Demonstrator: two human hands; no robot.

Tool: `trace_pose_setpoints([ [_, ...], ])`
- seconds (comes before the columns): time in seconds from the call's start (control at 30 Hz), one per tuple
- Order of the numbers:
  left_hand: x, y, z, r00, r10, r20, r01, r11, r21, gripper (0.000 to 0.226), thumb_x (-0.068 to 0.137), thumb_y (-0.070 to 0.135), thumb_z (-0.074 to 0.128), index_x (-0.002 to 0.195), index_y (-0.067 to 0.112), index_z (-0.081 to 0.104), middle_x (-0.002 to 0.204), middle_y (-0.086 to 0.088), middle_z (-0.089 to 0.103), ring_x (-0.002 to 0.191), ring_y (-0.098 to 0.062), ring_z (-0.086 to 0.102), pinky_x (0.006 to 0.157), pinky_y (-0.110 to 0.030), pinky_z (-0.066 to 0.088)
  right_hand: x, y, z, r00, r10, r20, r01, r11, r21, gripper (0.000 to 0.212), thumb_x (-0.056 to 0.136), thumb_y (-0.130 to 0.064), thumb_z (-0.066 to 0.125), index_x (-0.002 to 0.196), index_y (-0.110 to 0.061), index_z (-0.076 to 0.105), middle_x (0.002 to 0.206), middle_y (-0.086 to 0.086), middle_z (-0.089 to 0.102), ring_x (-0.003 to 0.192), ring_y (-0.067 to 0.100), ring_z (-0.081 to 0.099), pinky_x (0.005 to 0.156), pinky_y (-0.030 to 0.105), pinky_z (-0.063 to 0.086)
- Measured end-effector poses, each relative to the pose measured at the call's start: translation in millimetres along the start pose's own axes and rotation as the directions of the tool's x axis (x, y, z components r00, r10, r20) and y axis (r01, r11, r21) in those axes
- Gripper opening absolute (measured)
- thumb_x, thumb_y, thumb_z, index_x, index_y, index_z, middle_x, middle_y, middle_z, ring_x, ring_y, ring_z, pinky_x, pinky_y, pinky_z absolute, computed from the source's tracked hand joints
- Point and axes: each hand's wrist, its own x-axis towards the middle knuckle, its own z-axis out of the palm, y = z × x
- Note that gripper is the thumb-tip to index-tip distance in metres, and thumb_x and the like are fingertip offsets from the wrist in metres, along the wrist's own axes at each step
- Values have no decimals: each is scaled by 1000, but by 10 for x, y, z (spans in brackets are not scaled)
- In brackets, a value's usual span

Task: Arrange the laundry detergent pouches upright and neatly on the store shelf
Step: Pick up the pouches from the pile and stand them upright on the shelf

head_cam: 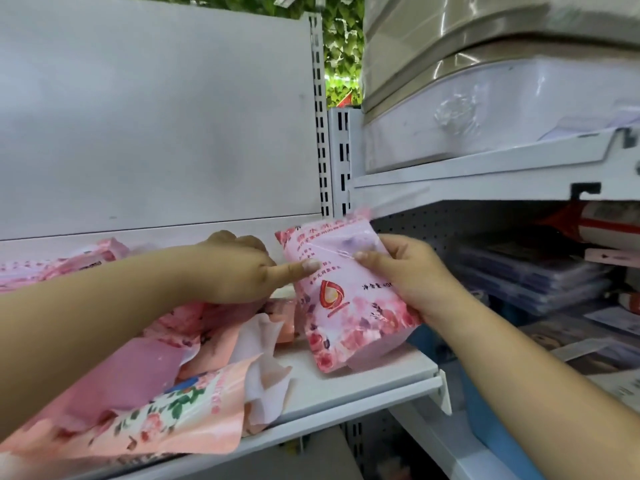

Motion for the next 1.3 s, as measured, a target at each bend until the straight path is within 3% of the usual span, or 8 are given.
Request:
trace_pose_setpoints([
  [0.07,-1,-14,-45,996,-87,-12,78,940,-333,48,91,61,14,124,46,45,131,-7,52,121,-25,44,103,-31,30,-16,-94,43,984,-174,32,173,985,9,19,84,-4,61,83,-22,67,62,-12,69,57,0,64,51,15,51],
  [0.17,-18,-49,-149,986,-111,-127,-35,598,-801,84,62,85,26,110,26,62,120,-3,62,114,-24,55,95,-35,42,6,-231,100,923,-382,47,383,923,-26,23,83,-1,61,85,-23,68,67,-18,69,65,-4,63,56,13,49],
  [0.3,82,-79,-323,934,-198,-297,-262,187,-947,42,62,47,59,91,17,64,90,2,73,84,-13,69,79,-26,56,139,-311,109,917,-396,45,397,917,-21,22,82,-4,63,88,-25,66,74,-13,70,69,0,66,61,17,53],
  [0.37,151,-92,-408,915,-243,-322,-308,94,-947,34,60,33,66,89,15,64,82,2,73,73,-12,71,66,-24,58,213,-304,120,930,-360,66,364,929,-59,20,82,-7,64,90,-26,63,81,-11,68,70,-1,66,62,16,54],
  [0.6,372,-261,-546,916,-261,-303,-306,31,-952,44,55,21,71,96,10,63,91,-5,72,79,-20,70,65,-31,59,594,-192,153,980,-197,-8,198,980,13,14,80,-24,66,93,-23,60,91,-5,68,82,10,66,70,21,56],
  [0.77,635,-507,-481,933,-247,-263,-269,9,-963,45,59,13,70,103,7,63,98,-6,72,90,-22,68,73,-32,58,937,-52,279,994,-110,-16,108,992,-64,28,81,-34,64,105,-23,57,104,-2,66,98,20,64,88,39,52],
  [1.03,954,-764,154,955,-284,-81,-71,46,-996,23,77,-1,66,100,5,64,101,-10,69,88,-21,67,70,-29,58,1147,515,457,986,154,72,-132,960,-247,42,84,-40,63,121,-22,54,120,0,62,104,19,61,95,40,49],
  [1.3,874,-870,197,942,-323,-88,36,359,-933,19,83,23,66,101,17,64,99,-1,69,87,-14,67,73,-24,57,1233,550,490,968,235,90,-208,950,-234,52,76,-49,66,118,-19,56,116,4,65,101,24,63,93,44,50],
])
